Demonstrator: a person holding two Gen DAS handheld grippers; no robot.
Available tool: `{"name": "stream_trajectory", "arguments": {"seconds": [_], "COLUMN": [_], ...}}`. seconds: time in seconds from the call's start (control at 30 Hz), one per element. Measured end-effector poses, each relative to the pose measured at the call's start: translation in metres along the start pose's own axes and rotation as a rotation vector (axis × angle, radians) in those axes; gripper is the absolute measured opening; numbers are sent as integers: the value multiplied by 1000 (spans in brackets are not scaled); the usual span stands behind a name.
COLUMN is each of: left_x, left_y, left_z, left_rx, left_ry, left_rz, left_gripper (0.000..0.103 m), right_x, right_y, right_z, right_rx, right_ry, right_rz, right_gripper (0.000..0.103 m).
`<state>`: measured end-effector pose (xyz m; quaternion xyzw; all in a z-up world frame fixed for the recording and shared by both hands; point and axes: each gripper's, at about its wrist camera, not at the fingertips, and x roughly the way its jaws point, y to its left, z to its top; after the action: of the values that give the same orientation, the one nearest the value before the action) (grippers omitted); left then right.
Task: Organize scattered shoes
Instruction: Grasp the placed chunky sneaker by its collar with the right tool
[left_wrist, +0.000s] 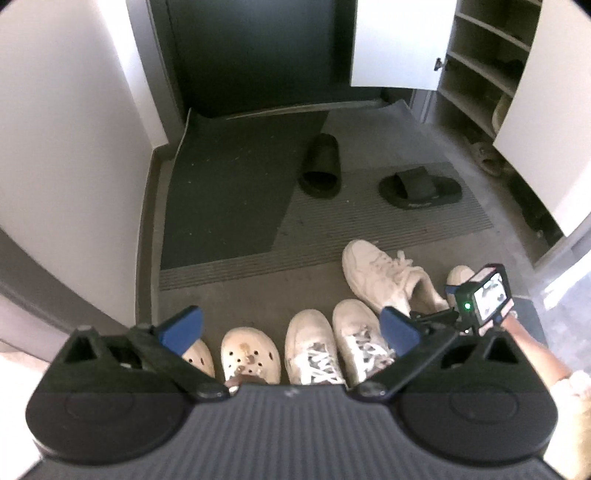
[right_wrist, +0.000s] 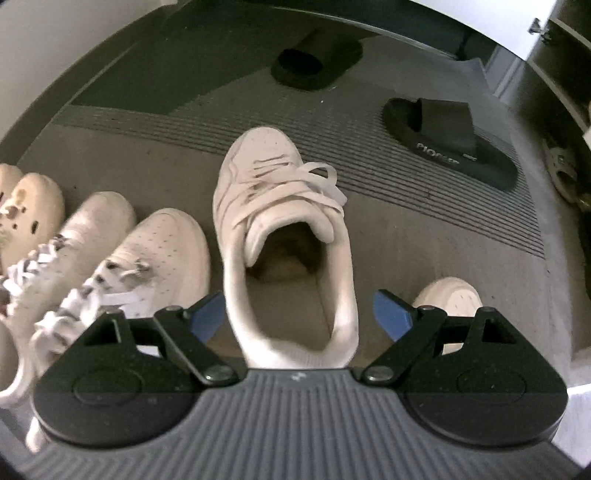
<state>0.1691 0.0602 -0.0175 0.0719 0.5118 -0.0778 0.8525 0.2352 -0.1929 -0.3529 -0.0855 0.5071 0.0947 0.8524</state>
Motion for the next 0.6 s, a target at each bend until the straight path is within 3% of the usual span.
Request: {"name": "stream_trajectory", "arguments": {"seconds": [0.13, 0.33, 0.43, 0.6], "left_x": [-4, -14, -15, -23], "left_y": [17, 31, 30, 30], "left_z": [4, -7, -6, -3], "left_rx": [-130, -267, -282, -273], "left_ry": [28, 12, 14, -13], "left_rz": [-84, -140, -182, -251], "left_gripper": [103, 103, 103, 103], "right_x": [26, 60, 66, 50], "right_y": [2, 4, 6, 15], "right_z": [12, 22, 30, 27], "right_rx": [-14, 84, 116, 173], "right_ry": [-6, 94, 131, 125], "right_rz": [32, 7, -13, -34], "right_gripper": [95, 102, 102, 91]}}
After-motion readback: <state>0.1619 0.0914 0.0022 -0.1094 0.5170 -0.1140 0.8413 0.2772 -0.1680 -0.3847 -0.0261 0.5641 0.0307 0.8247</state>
